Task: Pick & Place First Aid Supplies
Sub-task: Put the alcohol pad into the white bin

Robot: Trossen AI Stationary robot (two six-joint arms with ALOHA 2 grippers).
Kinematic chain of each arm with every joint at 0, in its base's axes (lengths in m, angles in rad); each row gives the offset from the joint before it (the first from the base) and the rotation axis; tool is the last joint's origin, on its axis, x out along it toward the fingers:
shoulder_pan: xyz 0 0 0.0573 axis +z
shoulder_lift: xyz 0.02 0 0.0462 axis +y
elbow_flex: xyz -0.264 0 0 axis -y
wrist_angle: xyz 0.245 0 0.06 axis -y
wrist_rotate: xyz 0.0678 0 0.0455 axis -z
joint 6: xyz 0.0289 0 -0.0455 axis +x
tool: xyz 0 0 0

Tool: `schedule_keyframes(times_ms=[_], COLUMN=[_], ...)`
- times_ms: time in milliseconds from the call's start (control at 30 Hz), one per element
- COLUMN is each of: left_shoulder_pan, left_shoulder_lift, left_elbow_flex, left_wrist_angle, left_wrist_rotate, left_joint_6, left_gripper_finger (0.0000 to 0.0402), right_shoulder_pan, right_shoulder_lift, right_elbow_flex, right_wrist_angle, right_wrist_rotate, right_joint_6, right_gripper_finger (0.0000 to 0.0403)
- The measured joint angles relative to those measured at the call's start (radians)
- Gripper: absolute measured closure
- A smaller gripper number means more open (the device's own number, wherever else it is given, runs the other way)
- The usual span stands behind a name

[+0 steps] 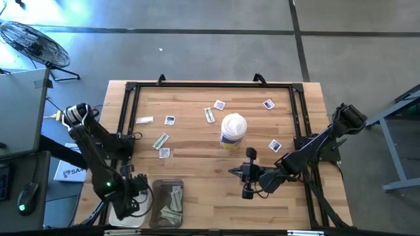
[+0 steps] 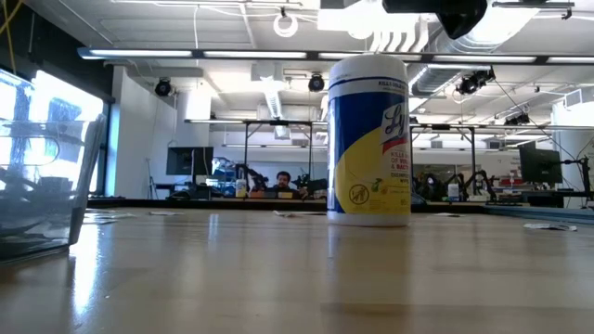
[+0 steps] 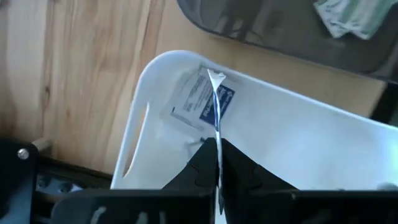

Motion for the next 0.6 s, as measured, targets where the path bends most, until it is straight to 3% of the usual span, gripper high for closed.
schedule_keyframes(times_ms=[200,600], left_shoulder_pan=[0.0,0.0], left_shoulder_lift=[0.085,0.124], left_elbow_flex=[0.0,-0.034], left_wrist_angle=[-0.017,-0.018], left_wrist_rotate=[0.003,0.028], left_joint_6=[-0.034,-0.113], left_gripper_finger=[0.0397,0.0351], right_shoulder_pan=[0.0,0.0], right_shoulder_lift=[0.0,0.0], right_elbow_flex=[0.0,0.0], right_wrist_angle=[-0.01,-0.014], right_wrist_rotate=[-0.003,-0.009], right_joint_6=[0.002,0.008], right_gripper_finger=[0.0399,0.0401])
